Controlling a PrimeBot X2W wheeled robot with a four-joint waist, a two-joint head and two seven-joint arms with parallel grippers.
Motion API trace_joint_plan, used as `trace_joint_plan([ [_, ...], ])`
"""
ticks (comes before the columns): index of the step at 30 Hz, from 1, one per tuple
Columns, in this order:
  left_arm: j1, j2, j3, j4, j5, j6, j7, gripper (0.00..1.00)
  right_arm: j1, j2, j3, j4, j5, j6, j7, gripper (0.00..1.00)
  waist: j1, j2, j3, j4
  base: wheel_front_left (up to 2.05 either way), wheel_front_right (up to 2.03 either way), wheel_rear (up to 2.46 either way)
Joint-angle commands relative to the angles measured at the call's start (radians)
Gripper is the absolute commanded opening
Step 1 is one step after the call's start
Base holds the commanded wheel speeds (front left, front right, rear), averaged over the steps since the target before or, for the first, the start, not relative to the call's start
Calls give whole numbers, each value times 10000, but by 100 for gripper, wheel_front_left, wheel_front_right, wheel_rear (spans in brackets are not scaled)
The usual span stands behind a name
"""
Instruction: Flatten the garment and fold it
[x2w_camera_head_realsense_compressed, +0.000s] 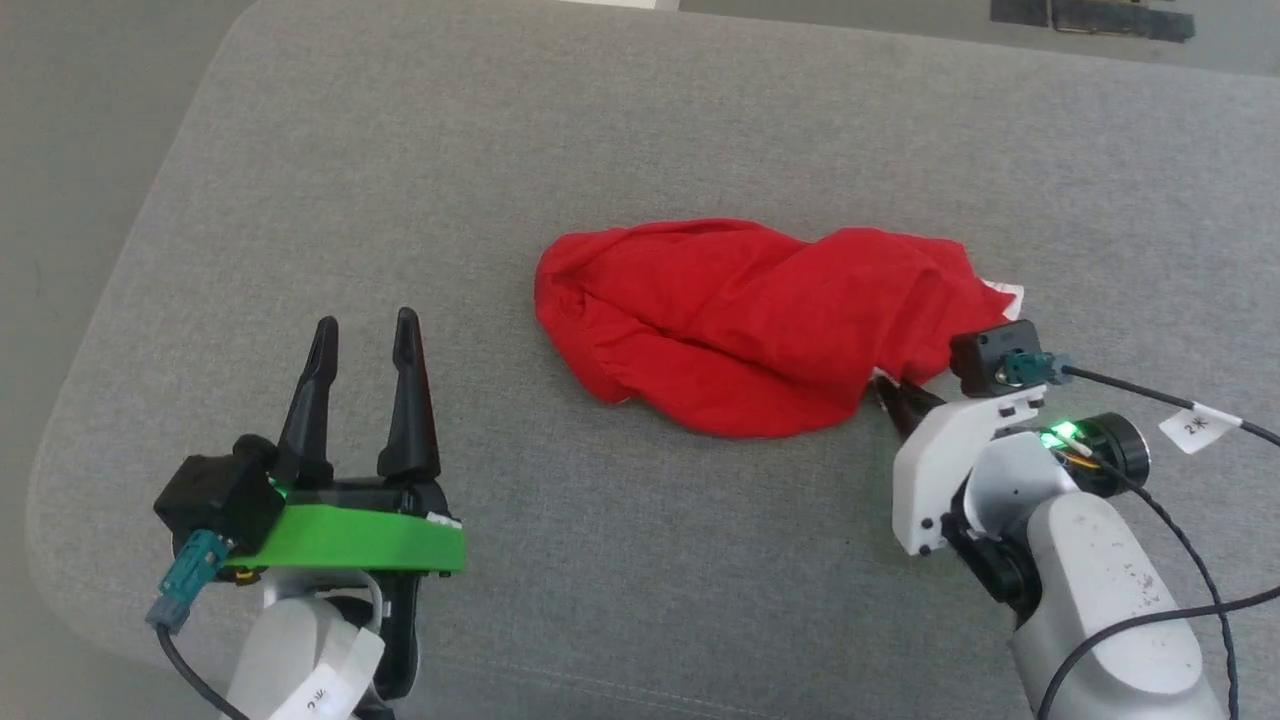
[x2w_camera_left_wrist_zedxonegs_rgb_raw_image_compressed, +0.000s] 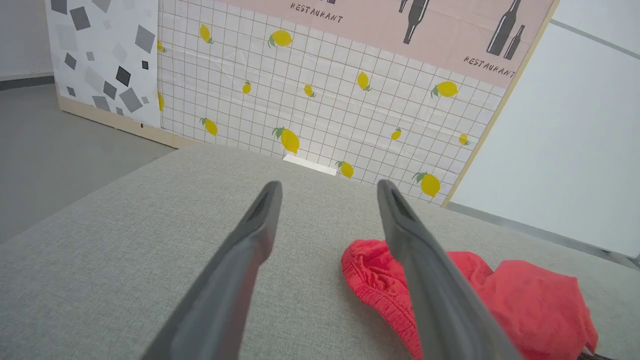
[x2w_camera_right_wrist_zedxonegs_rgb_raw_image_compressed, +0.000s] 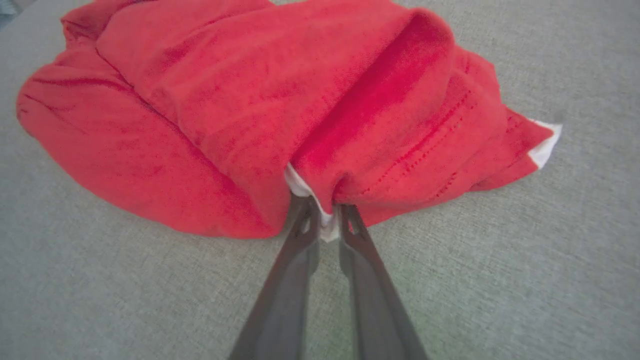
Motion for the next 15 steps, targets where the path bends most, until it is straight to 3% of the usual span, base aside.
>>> trace_joint_plan([
  [1,152,-28,2,21,-82,38,-35,100,-141,-4,-135,39,-102,-15,-170,0,1,0,28,38,0,0,0],
  [9,361,-29,73,201,53,65,-35,100,267,-4,-893,-181,-552,-15,-566,0,1,0,-461,-251,0,0,0],
  [15,608,-29,48,369,138,15,-35,100,1281,-4,-2196,-1276,-1431,-15,-277,0,1,0,-1029,-446,0,0,0],
])
